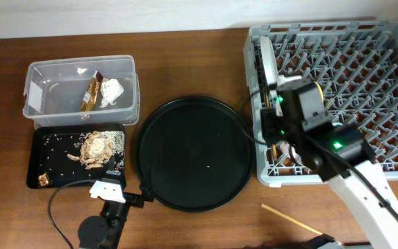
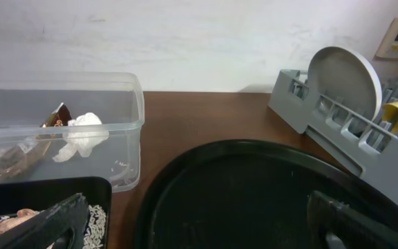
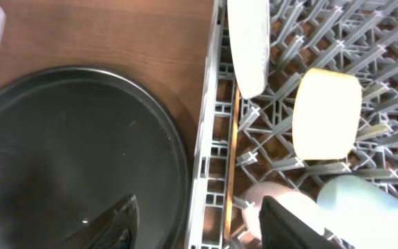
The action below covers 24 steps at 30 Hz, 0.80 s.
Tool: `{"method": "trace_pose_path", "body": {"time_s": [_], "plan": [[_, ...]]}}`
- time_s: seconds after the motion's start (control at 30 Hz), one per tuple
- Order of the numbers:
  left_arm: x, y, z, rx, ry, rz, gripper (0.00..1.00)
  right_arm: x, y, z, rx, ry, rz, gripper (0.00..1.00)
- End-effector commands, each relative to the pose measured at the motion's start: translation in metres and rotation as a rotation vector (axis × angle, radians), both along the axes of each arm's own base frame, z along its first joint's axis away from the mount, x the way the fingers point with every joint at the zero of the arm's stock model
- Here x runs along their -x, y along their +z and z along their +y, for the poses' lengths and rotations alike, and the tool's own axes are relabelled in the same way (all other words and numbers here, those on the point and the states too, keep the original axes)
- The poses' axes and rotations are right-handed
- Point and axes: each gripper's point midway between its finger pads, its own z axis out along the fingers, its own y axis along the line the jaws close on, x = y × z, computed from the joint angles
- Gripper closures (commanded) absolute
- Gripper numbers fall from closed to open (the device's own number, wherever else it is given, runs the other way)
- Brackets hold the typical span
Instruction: Sort waste into correct bins and load items into the dishwasher rack
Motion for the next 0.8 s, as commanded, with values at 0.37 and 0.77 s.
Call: {"method": "trace_pose_path", "body": {"time_s": [0.37,0.77], "plan": [[0.0,-0.002,-0.001,-0.012,-0.009,-0.001,0.01,0.139,-0.104,0.053,0.007,-0.035,0.508,0.41],[0.0,-0.002,-0.001,-0.012,-0.009,-0.001,0.01,0.218,-0.221,0.021,0.031,-0.09,0.803,0.3]]}}
